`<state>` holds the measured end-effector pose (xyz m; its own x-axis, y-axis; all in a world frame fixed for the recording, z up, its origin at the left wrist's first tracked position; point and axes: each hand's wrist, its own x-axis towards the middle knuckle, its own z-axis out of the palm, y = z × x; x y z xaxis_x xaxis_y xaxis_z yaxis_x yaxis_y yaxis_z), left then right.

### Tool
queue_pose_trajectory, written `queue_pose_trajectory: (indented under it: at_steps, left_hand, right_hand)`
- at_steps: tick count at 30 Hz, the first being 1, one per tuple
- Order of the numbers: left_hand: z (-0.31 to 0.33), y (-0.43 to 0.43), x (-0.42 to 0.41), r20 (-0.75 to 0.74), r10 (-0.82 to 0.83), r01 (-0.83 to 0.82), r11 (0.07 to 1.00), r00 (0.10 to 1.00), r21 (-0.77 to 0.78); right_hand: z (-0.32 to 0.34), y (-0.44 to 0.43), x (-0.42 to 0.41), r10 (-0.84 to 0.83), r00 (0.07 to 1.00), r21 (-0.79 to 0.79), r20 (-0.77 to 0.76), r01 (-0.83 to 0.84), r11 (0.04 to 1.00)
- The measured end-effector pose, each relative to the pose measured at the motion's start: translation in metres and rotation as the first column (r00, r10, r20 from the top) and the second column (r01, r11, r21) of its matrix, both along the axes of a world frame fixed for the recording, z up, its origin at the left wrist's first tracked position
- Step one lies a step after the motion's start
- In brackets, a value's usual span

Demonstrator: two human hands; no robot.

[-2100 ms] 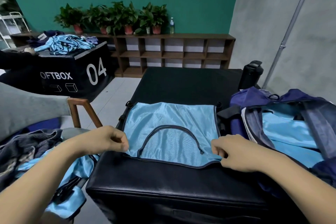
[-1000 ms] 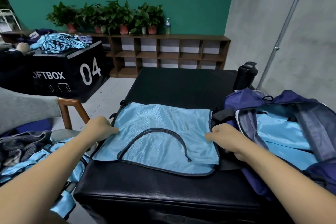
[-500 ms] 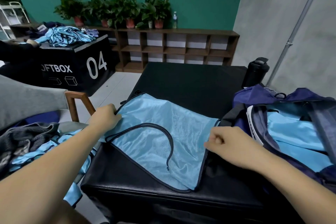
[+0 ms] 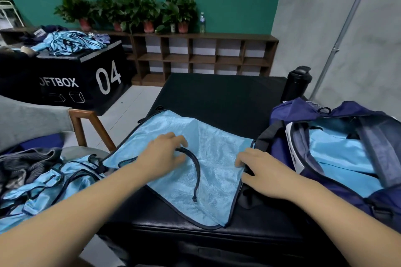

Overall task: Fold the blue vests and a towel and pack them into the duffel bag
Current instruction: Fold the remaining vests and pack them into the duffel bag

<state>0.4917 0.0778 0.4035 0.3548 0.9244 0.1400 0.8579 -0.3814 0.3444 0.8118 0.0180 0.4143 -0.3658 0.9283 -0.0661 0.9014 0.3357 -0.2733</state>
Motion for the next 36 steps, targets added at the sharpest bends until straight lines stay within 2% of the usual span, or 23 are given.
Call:
queue_pose_trajectory:
  at_steps: [3, 6, 10, 14, 17, 20, 23, 26, 28, 33, 36]
  left_hand:
    - [-0.005, -0.028, 0.028, 0.038, -0.224, 0.226, 0.971, 0.974, -0.071]
    - [-0.016, -0.046, 0.045, 0.051, -0.338, 0.341, 0.935, 0.94, -0.092]
    - [-0.023, -0.052, 0.053, -0.018, -0.357, 0.355, 0.933, 0.934, -0.066]
    - [-0.015, -0.052, 0.051, -0.03, -0.356, 0.351, 0.93, 0.934, -0.105]
    - [-0.009, -0.053, 0.047, -0.012, -0.358, 0.353, 0.925, 0.934, -0.142]
    - [-0.005, -0.057, 0.046, -0.014, -0.363, 0.358, 0.923, 0.932, -0.139]
    - [-0.007, -0.063, 0.051, -0.059, -0.361, 0.358, 0.932, 0.931, -0.051]
    - [-0.006, -0.078, 0.062, -0.029, -0.378, 0.378, 0.926, 0.925, -0.005]
    - [-0.005, -0.092, 0.07, -0.037, -0.391, 0.391, 0.92, 0.92, -0.017]
    - [-0.01, -0.112, 0.076, -0.206, -0.416, 0.402, 0.909, 0.886, -0.11]
    - [-0.006, -0.106, 0.07, -0.163, -0.48, 0.452, 0.873, 0.862, -0.183]
  right_hand:
    - [0.0, -0.001, -0.004, -0.019, 1.0, 0.027, -0.003, 0.019, 0.999]
    - [0.0, -0.003, -0.006, -0.041, 0.999, 0.042, -0.024, 0.042, 0.998]
    - [-0.001, -0.005, 0.0, -0.067, 0.995, 0.058, 0.072, 0.063, 0.996]
    - [-0.001, -0.006, 0.01, -0.082, 0.989, 0.054, 0.124, 0.076, 0.996]
    - [0.002, -0.009, 0.017, -0.064, 0.972, 0.042, 0.228, 0.056, 0.998]
    - [0.005, -0.013, 0.019, -0.055, 0.937, 0.117, 0.344, 0.015, 0.993]
    - [0.006, -0.016, 0.013, 0.016, 0.968, 0.141, 0.251, -0.052, 0.989]
    - [0.004, -0.018, 0.008, 0.05, 0.992, 0.019, 0.112, -0.052, 0.998]
    - [0.001, -0.018, 0.011, 0.029, 0.999, -0.019, 0.038, -0.028, 0.999]
    - [0.005, -0.021, 0.019, -0.017, 1.0, -0.063, -0.01, 0.016, 0.998]
    - [0.005, -0.027, 0.017, -0.005, 0.999, -0.093, -0.045, 0.0, 0.996]
